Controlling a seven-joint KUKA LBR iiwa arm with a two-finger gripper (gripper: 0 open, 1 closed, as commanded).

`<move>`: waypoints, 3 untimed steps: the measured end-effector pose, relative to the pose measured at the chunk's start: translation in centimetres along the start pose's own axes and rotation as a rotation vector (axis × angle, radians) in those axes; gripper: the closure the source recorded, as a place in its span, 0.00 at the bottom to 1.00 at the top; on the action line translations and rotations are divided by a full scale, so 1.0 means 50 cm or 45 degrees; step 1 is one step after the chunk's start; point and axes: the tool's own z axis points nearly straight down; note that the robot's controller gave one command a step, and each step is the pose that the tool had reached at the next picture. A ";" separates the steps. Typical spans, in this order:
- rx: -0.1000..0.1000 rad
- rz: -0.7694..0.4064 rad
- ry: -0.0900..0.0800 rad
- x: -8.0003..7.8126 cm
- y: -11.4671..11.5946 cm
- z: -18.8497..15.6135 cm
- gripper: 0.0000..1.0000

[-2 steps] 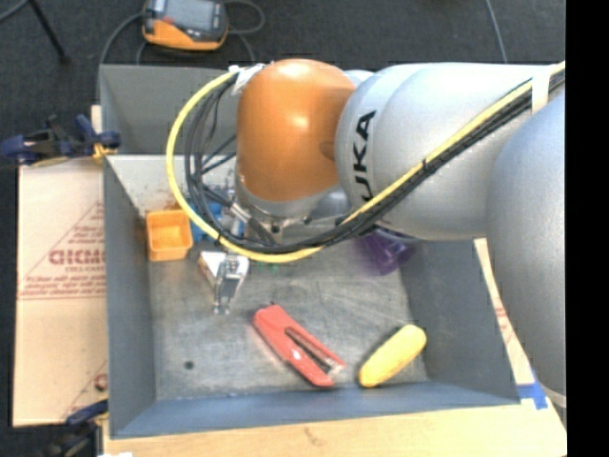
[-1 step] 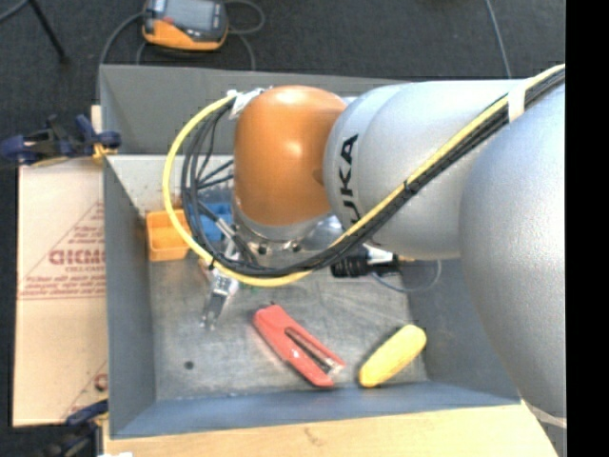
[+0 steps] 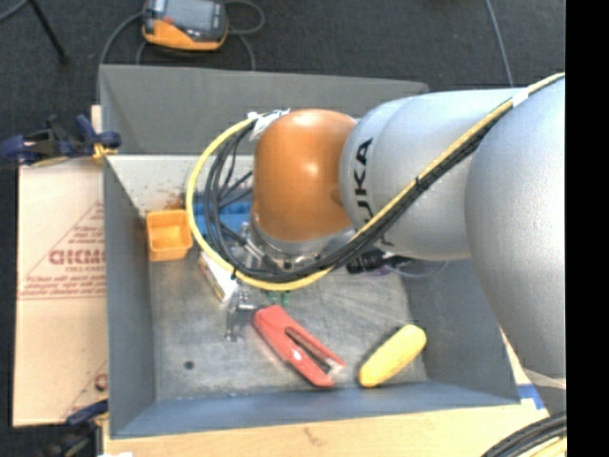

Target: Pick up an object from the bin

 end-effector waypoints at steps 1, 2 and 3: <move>0.005 -0.220 0.004 0.023 -0.028 0.078 0.00; 0.000 0.048 0.005 -0.002 -0.086 0.145 0.00; 0.001 0.101 0.004 -0.012 -0.108 0.162 0.00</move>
Offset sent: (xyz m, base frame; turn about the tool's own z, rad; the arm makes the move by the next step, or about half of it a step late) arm 0.0010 -0.0666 -0.0920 0.0977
